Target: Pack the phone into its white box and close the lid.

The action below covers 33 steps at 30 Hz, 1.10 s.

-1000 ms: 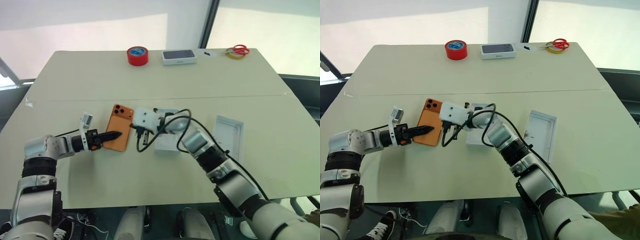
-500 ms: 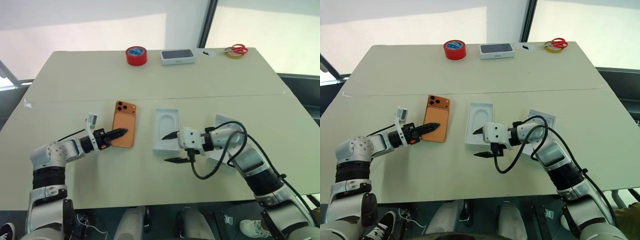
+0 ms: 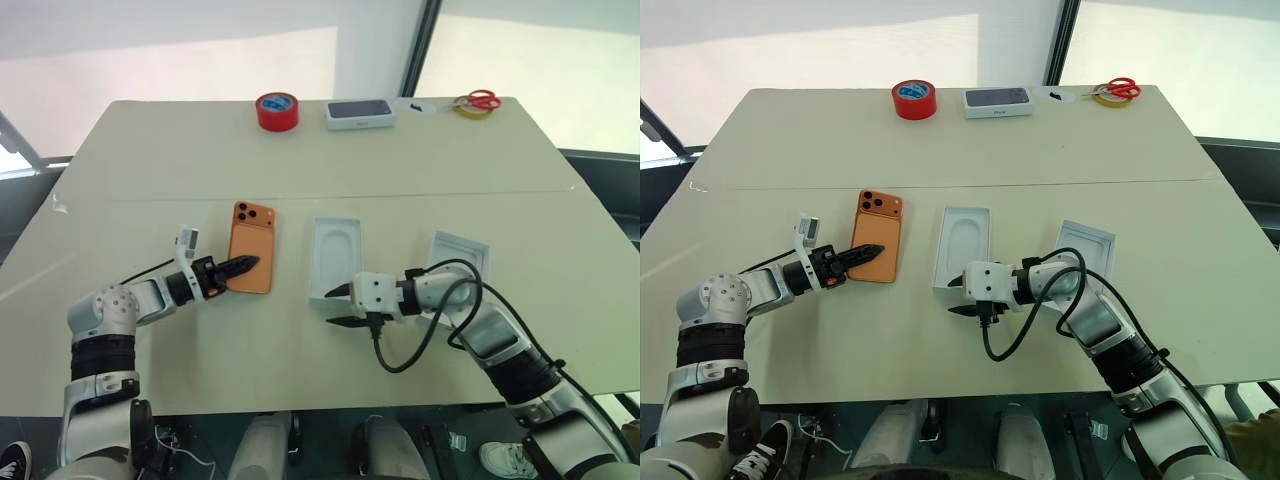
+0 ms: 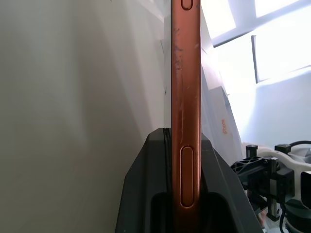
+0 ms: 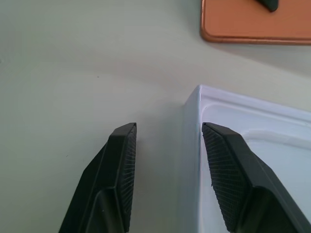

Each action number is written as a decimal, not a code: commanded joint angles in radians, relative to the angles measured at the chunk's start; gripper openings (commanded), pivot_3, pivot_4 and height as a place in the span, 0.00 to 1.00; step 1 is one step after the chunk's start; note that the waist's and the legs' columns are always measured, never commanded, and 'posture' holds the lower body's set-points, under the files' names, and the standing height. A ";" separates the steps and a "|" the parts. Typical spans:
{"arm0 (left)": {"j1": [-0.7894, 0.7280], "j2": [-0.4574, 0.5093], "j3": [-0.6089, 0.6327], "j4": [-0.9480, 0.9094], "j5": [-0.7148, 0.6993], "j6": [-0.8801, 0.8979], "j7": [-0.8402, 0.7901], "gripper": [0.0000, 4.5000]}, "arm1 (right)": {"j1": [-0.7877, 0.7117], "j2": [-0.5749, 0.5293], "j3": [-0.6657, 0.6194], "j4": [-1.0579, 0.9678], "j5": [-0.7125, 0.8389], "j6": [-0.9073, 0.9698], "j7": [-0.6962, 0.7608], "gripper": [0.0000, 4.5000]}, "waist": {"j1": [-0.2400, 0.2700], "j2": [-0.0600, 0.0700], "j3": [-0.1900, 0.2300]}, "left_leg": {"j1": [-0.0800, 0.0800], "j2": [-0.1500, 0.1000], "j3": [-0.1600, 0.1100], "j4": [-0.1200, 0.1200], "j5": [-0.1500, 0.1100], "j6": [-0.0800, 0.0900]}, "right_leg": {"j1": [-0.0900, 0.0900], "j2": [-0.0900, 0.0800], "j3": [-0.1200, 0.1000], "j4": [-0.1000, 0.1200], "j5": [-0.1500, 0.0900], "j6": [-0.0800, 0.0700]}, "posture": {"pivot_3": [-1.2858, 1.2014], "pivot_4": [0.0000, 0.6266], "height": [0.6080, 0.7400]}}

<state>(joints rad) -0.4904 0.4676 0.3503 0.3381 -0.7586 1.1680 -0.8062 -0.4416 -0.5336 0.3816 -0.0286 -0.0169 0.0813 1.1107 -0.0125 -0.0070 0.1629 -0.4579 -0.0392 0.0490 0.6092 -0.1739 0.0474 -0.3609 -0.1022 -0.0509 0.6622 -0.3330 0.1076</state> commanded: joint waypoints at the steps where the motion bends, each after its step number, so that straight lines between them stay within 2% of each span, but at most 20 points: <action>1: -0.008 0.009 0.030 -0.030 -0.035 0.002 0.004 0.00 | -0.013 -0.004 -0.011 0.001 0.000 -0.007 -0.010 0.47 | 0.000 0.000 0.000 | 0.000 0.000 0.000 0.000 0.000 0.000 | 0.000 0.000 0.000 0.000 0.000 0.000 | 0.52 0.24 0.96; 3: -0.016 0.003 0.039 -0.028 -0.048 0.009 0.017 0.00 | -0.011 -0.001 -0.010 0.003 0.006 0.001 -0.008 0.47 | 0.000 0.000 0.000 | 0.000 0.000 0.000 0.000 0.000 0.000 | 0.000 0.000 0.000 0.000 0.000 0.000 | 0.52 0.24 0.96; 6: -0.026 -0.003 0.051 -0.029 -0.071 0.036 0.036 0.00 | -0.010 -0.004 -0.006 -0.004 0.010 0.018 0.001 0.28 | -0.001 0.000 0.000 | 0.000 0.000 0.000 0.000 0.000 0.000 | 0.000 0.000 0.000 0.000 0.000 0.000 | 0.52 0.24 0.96; 8: -0.036 -0.010 0.067 -0.030 -0.090 0.065 0.054 0.00 | -0.010 0.000 -0.006 -0.016 0.014 0.026 -0.001 0.08 | 0.000 0.000 0.000 | 0.000 0.000 0.000 0.000 0.000 0.000 | 0.000 0.000 0.000 0.000 0.000 0.000 | 0.52 0.24 0.96; 9: -0.045 -0.014 0.079 -0.027 -0.105 0.082 0.066 0.00 | -0.011 0.003 -0.007 -0.021 0.015 0.032 -0.003 0.02 | 0.000 0.000 0.000 | 0.000 0.000 0.000 0.000 0.000 0.000 | 0.000 0.000 0.000 0.000 0.000 0.000 | 0.52 0.24 0.96; 17: -0.168 -0.090 0.199 -0.047 -0.191 0.114 0.237 0.00 | -0.078 0.083 0.025 0.030 -0.040 0.064 -0.075 0.02 | 0.000 -0.003 0.002 | -0.001 0.000 0.000 0.001 0.002 -0.004 | 0.000 0.001 -0.001 0.000 0.000 0.000 | 0.52 0.24 0.96; 23: -0.173 -0.124 0.194 -0.072 -0.213 0.113 0.285 0.00 | -0.122 0.160 0.042 0.058 -0.049 0.116 -0.117 0.02 | 0.000 -0.004 0.003 | -0.001 0.000 0.000 0.002 0.003 -0.005 | 0.002 0.002 -0.001 0.000 0.000 0.000 | 0.52 0.24 0.96; 26: -0.152 -0.135 0.182 -0.064 -0.206 0.102 0.281 0.00 | -0.116 0.164 0.027 0.013 -0.006 0.164 -0.096 0.22 | 0.002 -0.004 0.003 | -0.001 0.000 -0.001 0.002 0.003 -0.005 | 0.002 0.002 -0.002 0.001 0.000 0.000 | 0.52 0.24 0.96; 30: -0.117 -0.166 0.163 -0.066 -0.200 0.096 0.283 0.00 | -0.090 0.118 -0.029 -0.096 0.087 0.216 -0.045 0.65 | 0.002 -0.005 0.003 | -0.001 0.000 -0.001 0.003 0.003 -0.005 | 0.002 0.002 -0.002 0.000 0.000 0.000 | 0.52 0.24 0.96; 33: -0.104 -0.203 0.150 -0.092 -0.213 0.114 0.300 0.00 | -0.069 0.049 -0.117 -0.150 0.189 0.274 0.004 0.65 | 0.006 -0.006 0.004 | -0.001 0.000 -0.001 0.003 0.003 -0.005 | 0.002 0.002 -0.002 0.000 0.000 0.000 | 0.52 0.24 0.96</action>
<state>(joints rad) -0.5806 0.2742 0.5047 0.3069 -0.9282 1.2787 -0.5063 -0.5106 -0.4602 0.3388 -0.1244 0.1087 0.3344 1.0924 -0.0061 -0.0129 0.1665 -0.4585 -0.0394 0.0478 0.6122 -0.1706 0.0422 -0.3584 -0.1009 -0.0530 0.6622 -0.3329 0.1080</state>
